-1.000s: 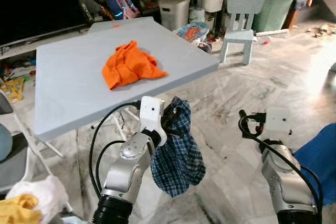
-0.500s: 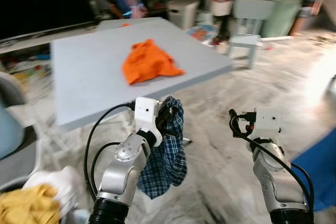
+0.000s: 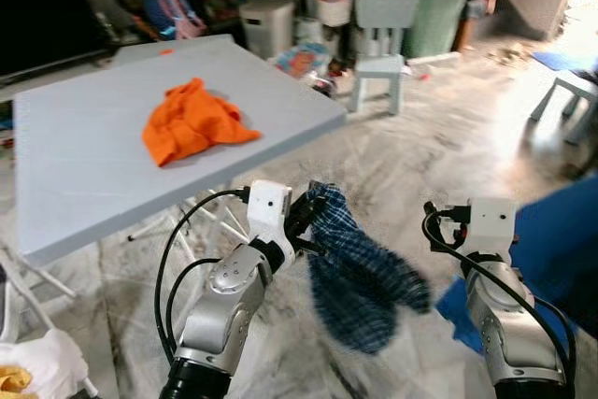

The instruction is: Hang hanger

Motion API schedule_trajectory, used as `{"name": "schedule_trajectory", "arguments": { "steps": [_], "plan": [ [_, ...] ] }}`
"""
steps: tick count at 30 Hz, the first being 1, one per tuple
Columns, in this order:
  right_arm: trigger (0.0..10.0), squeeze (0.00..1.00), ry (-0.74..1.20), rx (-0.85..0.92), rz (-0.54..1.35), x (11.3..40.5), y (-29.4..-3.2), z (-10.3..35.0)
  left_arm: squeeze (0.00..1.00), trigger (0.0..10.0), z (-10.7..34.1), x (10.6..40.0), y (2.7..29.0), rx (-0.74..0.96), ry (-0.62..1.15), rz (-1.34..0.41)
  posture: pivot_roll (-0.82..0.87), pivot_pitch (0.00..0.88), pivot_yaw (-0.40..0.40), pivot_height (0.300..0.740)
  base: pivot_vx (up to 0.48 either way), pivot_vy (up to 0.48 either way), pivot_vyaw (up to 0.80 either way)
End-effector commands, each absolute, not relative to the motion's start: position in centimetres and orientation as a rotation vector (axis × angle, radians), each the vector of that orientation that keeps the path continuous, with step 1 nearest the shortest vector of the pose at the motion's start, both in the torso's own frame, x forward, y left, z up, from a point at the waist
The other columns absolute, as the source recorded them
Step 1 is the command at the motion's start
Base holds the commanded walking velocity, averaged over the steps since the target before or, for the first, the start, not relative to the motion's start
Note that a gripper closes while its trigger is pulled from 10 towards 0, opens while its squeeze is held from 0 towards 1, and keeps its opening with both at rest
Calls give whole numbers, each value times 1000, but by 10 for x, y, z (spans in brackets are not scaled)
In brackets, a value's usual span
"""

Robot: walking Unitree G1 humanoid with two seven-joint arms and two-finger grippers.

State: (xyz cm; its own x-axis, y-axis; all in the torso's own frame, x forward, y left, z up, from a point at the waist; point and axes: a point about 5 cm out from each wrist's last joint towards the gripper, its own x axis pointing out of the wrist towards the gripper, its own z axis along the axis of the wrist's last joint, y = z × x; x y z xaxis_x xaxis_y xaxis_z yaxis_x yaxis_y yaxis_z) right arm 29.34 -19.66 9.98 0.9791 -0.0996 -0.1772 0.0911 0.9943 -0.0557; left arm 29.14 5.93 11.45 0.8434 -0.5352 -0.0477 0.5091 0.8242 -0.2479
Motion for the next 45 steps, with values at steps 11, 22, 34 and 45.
{"name": "schedule_trajectory", "arguments": {
  "steps": [11, 22, 34, 45],
  "plan": [
    [10000, 0, 171, -52, -85, 293, -194, 104, 0, 10000, 115, 290, 57, -233, 111, -554, -93, 0, 9, 740, 179, 244, 0],
    [10000, 0, 177, -50, -79, 293, -191, 103, 0, 10000, 114, 285, 52, -239, 126, -585, -93, 7, 11, 740, 0, 0, 0],
    [10000, 0, 198, -47, -76, 292, -188, 100, 0, 10000, 115, 282, 51, -244, 127, -613, -87, 22, 15, 740, 0, 0, -192],
    [10000, 0, 216, -49, -77, 286, -188, 95, 0, 10000, 111, 279, 50, -242, 144, -618, -87, 24, 14, 740, 67, 0, -800]
  ]
}}
